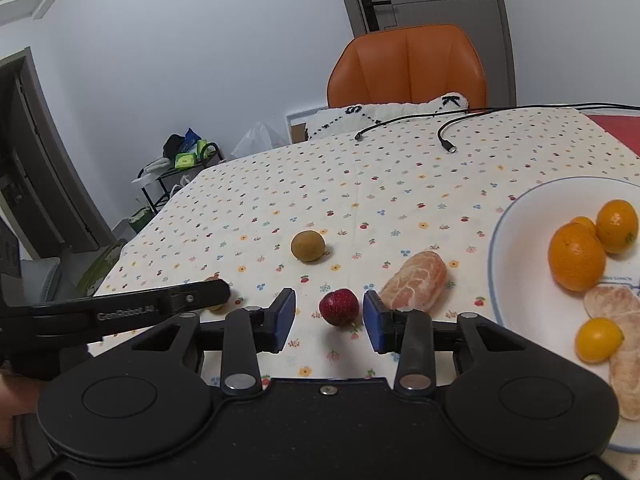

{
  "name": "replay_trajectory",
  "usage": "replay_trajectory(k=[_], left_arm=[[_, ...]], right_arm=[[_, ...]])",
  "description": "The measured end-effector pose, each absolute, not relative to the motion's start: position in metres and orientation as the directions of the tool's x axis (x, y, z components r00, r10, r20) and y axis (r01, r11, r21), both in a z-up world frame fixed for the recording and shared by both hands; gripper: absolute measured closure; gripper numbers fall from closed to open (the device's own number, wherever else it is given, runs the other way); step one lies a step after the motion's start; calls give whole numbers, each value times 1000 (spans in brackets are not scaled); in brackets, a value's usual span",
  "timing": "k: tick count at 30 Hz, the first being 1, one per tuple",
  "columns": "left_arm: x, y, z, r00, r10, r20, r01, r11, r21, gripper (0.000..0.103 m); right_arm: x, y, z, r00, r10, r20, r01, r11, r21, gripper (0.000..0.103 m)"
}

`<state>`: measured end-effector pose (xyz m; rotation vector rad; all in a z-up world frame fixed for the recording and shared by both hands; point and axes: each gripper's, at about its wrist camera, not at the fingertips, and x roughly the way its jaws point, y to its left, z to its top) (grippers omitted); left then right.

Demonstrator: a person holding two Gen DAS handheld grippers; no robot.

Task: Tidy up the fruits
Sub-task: 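Grasp the brown round fruit with the left tool while the right tool grasps another red plum, then carry the brown fruit and the red plum over the white plate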

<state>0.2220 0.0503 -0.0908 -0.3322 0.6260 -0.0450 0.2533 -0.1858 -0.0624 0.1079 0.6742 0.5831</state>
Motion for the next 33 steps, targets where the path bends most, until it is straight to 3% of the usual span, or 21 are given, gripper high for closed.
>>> replay_trajectory(k=[6, 10, 33], left_arm=[[220, 60, -88, 814, -129, -566, -73, 944, -321, 80], [219, 61, -87, 816, -126, -565, -75, 945, -320, 80], [201, 22, -54, 851, -156, -501, 0, 955, -297, 80]], right_arm=[[257, -175, -66, 631, 531, -566, -477, 841, 257, 66], [256, -173, -71, 608, 541, -581, -486, 832, 266, 81], [230, -222, -39, 687, 533, -493, -455, 845, 280, 81]])
